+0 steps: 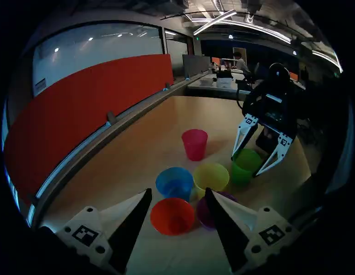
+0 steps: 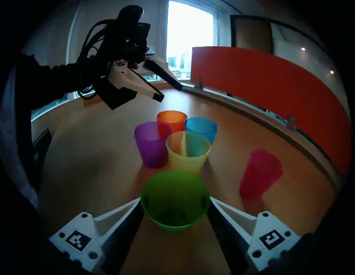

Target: Pour water

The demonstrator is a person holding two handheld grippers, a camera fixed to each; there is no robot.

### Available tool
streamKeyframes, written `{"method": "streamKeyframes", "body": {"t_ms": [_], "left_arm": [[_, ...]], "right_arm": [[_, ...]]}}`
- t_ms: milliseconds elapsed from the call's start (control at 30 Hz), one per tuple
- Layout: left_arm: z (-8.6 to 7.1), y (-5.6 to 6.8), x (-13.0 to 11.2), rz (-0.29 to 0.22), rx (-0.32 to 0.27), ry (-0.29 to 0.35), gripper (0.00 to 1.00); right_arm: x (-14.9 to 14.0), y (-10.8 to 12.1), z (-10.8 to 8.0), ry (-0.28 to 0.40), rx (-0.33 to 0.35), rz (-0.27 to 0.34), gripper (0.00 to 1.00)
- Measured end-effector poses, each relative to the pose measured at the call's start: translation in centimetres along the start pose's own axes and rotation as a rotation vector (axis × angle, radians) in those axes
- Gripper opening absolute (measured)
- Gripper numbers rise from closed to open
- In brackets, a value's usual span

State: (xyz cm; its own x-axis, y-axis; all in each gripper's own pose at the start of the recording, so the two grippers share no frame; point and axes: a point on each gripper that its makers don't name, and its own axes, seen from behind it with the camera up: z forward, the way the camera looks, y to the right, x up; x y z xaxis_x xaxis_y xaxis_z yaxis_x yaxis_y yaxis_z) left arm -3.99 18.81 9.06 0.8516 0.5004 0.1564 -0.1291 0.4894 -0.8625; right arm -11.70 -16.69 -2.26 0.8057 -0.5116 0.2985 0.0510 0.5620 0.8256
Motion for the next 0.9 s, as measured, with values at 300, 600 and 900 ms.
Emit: {"method": "streamKeyframes", "body": {"t_ms": [300, 600, 900], "left_arm": [[1.0, -0.1, 0.0, 0.003, -0.011, -0.015, 0.85], [1.8, -0.3, -0.5, 0.001, -0.017, -0.036, 0.85], [2.8, -0.7, -1.0, 0.007, -0.024, -0.062, 0.85]], "right_arm": [[-0.1, 0.0, -0.4, 0.001, 0.007, 0.008, 0.92], [0.6, -0.2, -1.0, 0.018, 0.011, 0.011, 0.92], [1.0, -0.6, -1.7, 0.030, 0.012, 0.007, 0.92]]}}
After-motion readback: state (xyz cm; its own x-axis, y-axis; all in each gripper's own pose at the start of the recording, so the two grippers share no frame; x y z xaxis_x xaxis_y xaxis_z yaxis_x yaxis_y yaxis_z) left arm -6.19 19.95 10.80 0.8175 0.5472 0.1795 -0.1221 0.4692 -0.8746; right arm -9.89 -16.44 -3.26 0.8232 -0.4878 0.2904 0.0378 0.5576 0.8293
